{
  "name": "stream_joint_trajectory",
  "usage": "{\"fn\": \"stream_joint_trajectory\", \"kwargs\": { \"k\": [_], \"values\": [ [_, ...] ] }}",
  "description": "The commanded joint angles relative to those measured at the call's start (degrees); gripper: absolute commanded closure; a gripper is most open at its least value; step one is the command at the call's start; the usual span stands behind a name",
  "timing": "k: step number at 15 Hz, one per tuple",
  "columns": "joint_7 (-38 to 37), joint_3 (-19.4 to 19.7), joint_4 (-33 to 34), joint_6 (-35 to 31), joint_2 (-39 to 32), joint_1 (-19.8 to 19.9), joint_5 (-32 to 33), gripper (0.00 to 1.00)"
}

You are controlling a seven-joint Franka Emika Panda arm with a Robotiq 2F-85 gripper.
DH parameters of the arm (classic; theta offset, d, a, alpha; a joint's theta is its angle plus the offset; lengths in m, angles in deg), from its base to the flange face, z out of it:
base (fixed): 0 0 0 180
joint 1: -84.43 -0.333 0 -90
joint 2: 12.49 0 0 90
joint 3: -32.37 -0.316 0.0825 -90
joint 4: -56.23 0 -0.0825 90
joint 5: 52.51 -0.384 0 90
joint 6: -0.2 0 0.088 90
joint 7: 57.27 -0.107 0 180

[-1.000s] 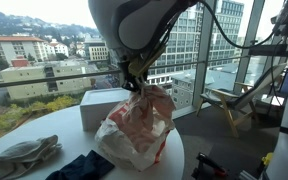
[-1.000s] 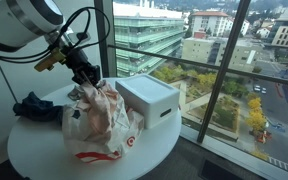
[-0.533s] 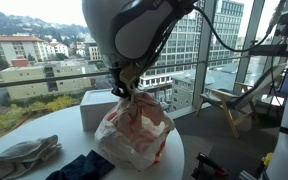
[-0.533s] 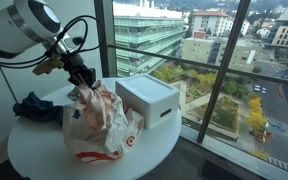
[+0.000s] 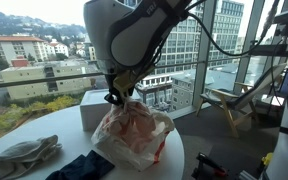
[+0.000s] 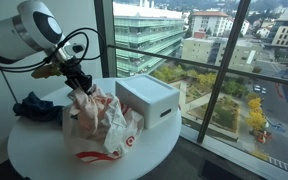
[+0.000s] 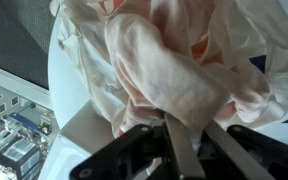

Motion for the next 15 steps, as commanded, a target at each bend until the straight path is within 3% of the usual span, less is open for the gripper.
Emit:
{"fn": "stream_joint_trajectory", "kwargs": {
  "k": [1,7,10,12,15],
  "values": [
    [1.4,0.8,-0.6,-0.5,-1.8,0.0,-5.3,0.95],
    [2.4,1.8,-1.6,-3.8,-5.3,-0.1,-13.8,0.97],
    [0.0,3.4,-1.5,-10.5,-7.4,0.8,-8.7,0.96],
    [-2.8,5.3,-1.0,-16.5,-9.1,1.6,-1.9,0.95],
    [-4.9,8.6,0.4,-19.9,-11.7,2.2,3.6,0.95]
  ]
}}
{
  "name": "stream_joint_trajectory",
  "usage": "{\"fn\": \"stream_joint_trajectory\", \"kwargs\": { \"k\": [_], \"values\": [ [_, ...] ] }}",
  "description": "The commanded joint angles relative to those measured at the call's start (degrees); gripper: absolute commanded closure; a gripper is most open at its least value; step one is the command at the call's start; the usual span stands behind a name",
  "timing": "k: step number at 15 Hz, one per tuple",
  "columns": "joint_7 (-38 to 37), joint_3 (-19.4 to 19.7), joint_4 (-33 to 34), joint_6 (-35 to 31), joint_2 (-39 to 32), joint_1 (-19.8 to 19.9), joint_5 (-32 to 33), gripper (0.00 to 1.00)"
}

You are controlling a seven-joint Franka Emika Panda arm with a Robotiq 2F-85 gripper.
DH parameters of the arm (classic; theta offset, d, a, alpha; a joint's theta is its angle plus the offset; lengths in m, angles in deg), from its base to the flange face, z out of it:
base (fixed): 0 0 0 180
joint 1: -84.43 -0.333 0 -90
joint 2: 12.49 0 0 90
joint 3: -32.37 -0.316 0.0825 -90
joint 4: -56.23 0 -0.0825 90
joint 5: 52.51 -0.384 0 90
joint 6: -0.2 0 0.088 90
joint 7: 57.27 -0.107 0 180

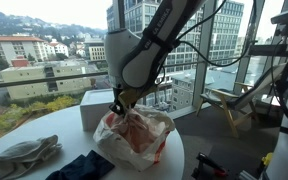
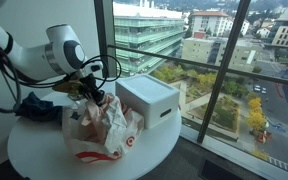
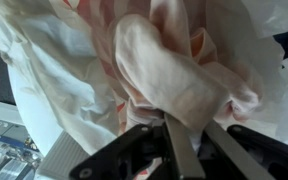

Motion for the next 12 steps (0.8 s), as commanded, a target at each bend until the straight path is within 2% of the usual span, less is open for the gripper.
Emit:
{"fn": "stream_joint_trajectory", "kwargs": {
  "k": [1,3,7,12],
  "values": [
    [-1.7,3.1,2.0,-3.4,-3.3,0.6,3.5,0.95],
    [3.1,3.7,1.9,-3.0,-5.0,0.9,-2.0,0.96],
    [11.4,4.4,3.2,-5.6,-9.7,1.1,-8.9,0.96],
    [29.0,1.1,6.2,-4.2,-15.0,4.3,-26.2,0.97]
  ]
}}
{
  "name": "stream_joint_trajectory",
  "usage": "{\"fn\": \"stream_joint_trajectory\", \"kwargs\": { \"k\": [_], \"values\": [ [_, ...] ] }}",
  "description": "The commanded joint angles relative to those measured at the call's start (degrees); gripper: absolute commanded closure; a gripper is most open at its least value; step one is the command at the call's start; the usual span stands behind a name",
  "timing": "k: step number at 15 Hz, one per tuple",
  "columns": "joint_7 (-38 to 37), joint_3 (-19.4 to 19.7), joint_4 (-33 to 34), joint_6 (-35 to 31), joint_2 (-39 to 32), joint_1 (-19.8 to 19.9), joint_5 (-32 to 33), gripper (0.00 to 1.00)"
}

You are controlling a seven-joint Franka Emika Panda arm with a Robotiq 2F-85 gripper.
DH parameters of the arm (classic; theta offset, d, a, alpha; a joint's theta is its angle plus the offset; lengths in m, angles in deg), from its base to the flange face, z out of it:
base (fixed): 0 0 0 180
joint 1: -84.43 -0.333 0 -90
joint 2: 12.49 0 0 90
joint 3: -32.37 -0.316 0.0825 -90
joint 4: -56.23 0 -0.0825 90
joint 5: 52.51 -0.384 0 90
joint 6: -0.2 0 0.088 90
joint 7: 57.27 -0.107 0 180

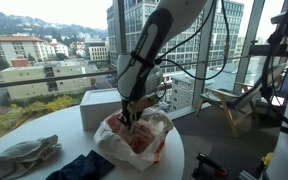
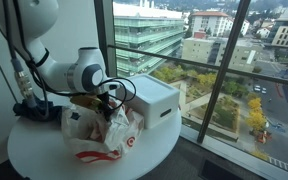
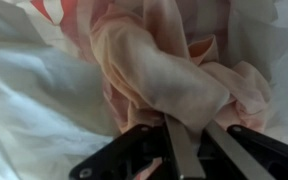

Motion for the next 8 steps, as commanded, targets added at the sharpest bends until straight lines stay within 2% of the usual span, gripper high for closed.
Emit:
{"fn": "stream_joint_trajectory", "kwargs": {
  "k": [1,2,3,4,6,8],
  "values": [
    [11.1,-2.7,3.1,0.4,-3.7,3.1,-9.9,0.97],
    [12.5,-2.7,3.5,0.2,-4.1,3.3,-11.1,0.95],
    [13.6,-2.8,3.8,0.5,-4.2,3.5,-12.1,0.62],
    [15.1,-3.0,3.9,0.3,-3.9,3.8,-12.7,0.61],
    [19.6,-3.0,3.9,4.0,-1.8,3.8,-11.0,0.47],
    [20.7,-2.0,4.2,7.1,0.7,2.8,-8.7,0.31]
  ]
}}
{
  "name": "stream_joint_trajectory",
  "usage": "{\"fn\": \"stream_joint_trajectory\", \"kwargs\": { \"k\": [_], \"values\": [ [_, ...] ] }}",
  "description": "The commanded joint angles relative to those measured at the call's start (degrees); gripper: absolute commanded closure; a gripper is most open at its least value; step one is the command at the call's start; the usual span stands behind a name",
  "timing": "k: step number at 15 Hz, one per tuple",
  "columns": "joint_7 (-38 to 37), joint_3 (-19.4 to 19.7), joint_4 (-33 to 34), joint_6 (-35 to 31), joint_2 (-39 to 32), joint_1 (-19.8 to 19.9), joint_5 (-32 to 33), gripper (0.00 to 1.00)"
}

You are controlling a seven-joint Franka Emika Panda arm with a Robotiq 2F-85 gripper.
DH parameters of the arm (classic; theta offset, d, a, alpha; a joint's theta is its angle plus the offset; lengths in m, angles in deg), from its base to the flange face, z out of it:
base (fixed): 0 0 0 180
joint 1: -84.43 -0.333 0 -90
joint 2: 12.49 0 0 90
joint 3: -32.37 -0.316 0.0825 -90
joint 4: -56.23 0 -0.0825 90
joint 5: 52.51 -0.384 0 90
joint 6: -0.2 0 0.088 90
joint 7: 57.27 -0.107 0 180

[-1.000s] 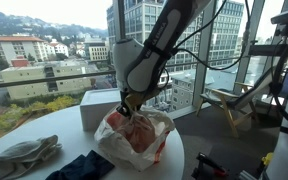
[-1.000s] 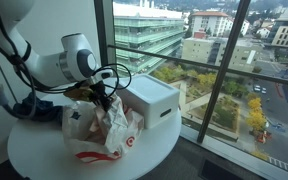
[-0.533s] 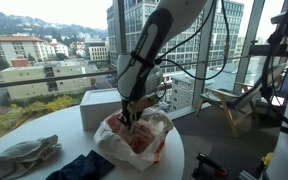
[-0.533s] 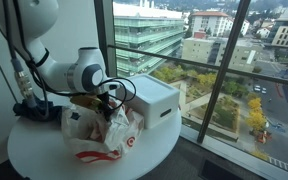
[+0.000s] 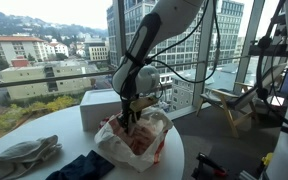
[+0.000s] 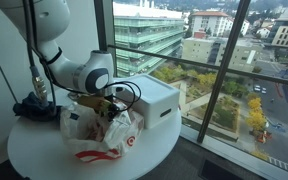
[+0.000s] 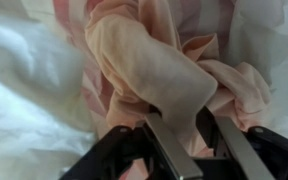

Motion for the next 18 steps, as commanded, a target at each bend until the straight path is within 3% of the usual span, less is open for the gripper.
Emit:
{"fn": "stream_joint_trajectory", "kwargs": {
  "k": [1,4,7,9,14,18],
  "values": [
    [5.4,-0.3,0.4,5.9,5.8,0.1,1.5,0.24],
    [5.6,0.3,1.4,11.4,10.3,-0.6,2.8,0.03],
    [3.0,0.7,2.5,18.5,14.6,-1.9,7.0,0.00],
    [6.6,-0.5,1.0,16.2,17.7,-2.3,4.9,0.00],
    [16.4,-3.7,-3.0,6.2,21.2,-6.5,-9.1,0.00],
    [32.4,-6.1,-5.3,2.7,19.6,-10.8,-22.7,0.00]
  ]
}}
